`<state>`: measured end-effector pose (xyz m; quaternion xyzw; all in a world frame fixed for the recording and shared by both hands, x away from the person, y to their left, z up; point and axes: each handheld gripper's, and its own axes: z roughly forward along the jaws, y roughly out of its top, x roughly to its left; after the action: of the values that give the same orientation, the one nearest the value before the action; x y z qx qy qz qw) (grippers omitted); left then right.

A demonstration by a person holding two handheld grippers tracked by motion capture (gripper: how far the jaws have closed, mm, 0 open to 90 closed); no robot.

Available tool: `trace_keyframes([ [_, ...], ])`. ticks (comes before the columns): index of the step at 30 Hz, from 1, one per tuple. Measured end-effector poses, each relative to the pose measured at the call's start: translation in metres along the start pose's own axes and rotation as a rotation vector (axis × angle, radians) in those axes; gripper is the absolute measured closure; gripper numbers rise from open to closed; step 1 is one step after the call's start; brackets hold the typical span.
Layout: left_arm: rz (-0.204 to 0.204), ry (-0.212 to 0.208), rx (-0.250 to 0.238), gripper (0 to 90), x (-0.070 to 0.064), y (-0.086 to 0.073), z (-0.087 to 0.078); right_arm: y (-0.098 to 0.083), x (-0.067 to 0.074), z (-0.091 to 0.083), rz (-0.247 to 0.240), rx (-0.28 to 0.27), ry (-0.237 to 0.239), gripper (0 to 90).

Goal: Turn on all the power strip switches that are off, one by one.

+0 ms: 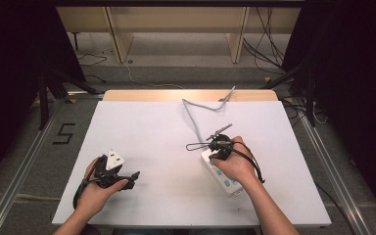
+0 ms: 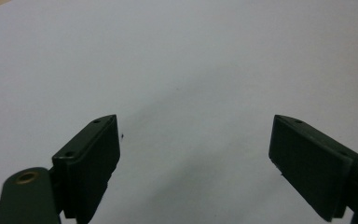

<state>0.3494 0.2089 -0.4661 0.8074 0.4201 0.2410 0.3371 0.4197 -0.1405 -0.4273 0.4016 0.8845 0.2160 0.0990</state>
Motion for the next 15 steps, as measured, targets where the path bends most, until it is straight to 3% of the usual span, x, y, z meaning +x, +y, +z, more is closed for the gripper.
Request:
trace_keyframes([
  [15,-0.003,0.002,-0.001,16.2,0.0007,-0.0002,0.0001,0.0023,-0.0012,0.0067,0.0,0.034,-0.005,90.0],
])
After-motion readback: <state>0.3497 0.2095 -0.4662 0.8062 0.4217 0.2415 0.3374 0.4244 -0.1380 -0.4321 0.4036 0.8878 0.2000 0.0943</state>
